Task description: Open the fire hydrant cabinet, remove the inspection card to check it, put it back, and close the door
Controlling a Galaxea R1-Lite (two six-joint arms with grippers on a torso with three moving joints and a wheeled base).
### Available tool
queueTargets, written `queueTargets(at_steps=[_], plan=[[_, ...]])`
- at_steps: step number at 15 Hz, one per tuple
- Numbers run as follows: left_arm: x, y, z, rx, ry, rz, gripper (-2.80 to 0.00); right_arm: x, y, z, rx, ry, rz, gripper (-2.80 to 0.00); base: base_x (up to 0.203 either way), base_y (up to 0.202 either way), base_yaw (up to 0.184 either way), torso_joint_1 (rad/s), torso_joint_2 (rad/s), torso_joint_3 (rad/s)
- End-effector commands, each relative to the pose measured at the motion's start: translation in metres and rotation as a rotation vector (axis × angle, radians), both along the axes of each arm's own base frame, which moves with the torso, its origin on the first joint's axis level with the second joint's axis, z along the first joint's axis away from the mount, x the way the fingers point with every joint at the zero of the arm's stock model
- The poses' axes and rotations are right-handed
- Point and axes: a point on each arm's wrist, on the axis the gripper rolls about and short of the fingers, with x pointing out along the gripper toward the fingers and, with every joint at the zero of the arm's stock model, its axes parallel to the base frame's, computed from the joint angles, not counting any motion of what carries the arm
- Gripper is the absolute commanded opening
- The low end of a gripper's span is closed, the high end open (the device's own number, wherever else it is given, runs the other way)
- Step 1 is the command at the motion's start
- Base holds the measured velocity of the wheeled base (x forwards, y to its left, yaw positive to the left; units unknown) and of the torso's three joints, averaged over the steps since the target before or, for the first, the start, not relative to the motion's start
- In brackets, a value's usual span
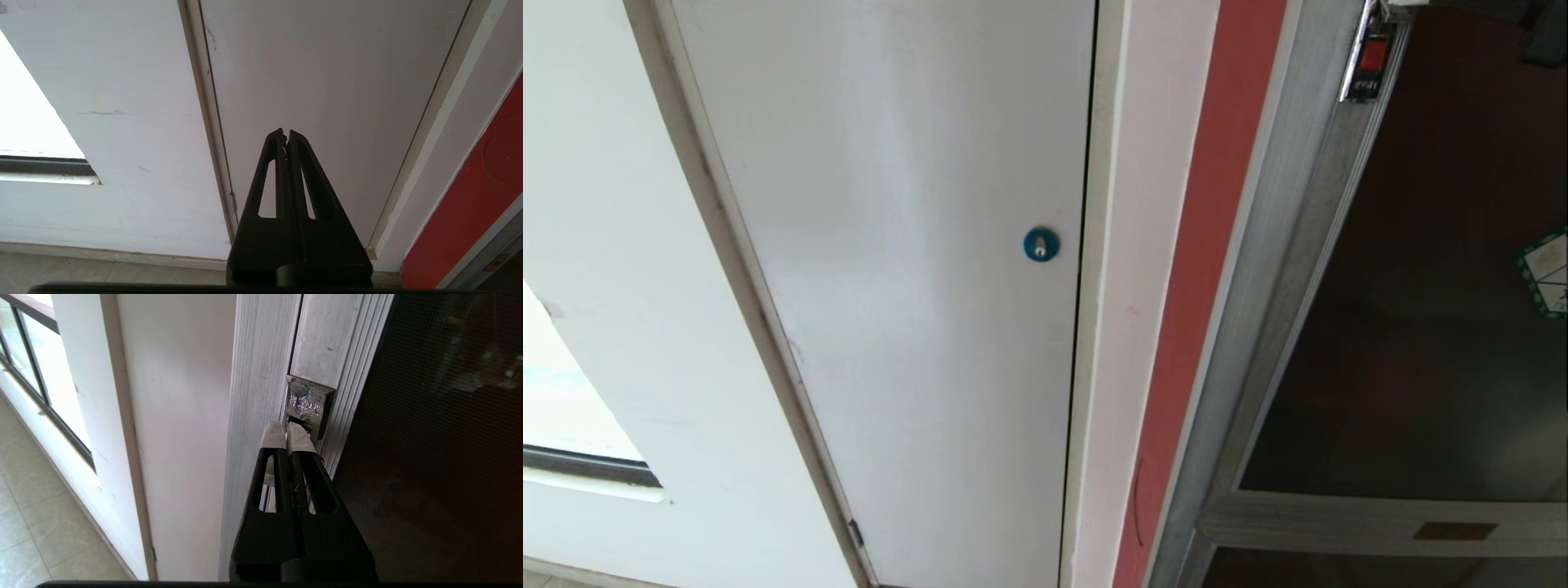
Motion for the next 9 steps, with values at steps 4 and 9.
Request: queueTargets(at_steps=[4, 9], plan=[[0.001, 0.000, -0.002, 0.000, 0.007, 0.000, -2.80, 0.007, -0.001, -0.010, -0.006, 0.038, -0.011, -2.80, 0.000, 0.000, 0.000, 0.000, 0.00, 0.000], [0.001, 0.000, -0.002, 0.000, 0.007, 0.000, -2.80, 0.013, -0.002, -0.018, -0.005, 0.063, -0.048, -2.80, 0.000, 0.000, 0.000, 0.000, 0.00, 0.000]])
